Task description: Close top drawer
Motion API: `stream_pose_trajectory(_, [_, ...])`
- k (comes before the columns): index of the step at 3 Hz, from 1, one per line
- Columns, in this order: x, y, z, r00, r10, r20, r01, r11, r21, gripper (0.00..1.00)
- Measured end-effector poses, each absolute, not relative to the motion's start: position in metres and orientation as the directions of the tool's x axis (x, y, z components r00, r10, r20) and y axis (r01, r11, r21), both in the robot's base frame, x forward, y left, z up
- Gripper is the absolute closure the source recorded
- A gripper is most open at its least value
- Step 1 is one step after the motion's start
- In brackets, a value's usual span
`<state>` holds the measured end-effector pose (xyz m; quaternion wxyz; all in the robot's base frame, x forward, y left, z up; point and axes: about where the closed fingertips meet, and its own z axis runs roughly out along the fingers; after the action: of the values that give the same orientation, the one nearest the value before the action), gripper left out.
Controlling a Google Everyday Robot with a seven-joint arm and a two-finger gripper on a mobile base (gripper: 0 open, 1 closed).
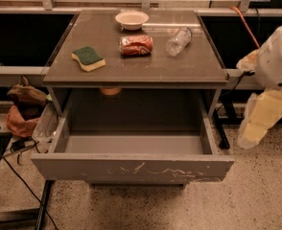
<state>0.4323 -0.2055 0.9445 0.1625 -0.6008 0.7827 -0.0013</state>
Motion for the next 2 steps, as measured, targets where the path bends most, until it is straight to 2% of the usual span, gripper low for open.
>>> stream_pose_trajectory(1, [0.4149,-0.1791,0.8902,-0.233,-0.909,-0.346,-0.95,0.289,-0.119,0.0])
stream_pose_trajectory(2, [0.4149,-0.1791,0.8902,-0.233,-0.909,-0.346,-0.95,0.289,-0.119,0.0])
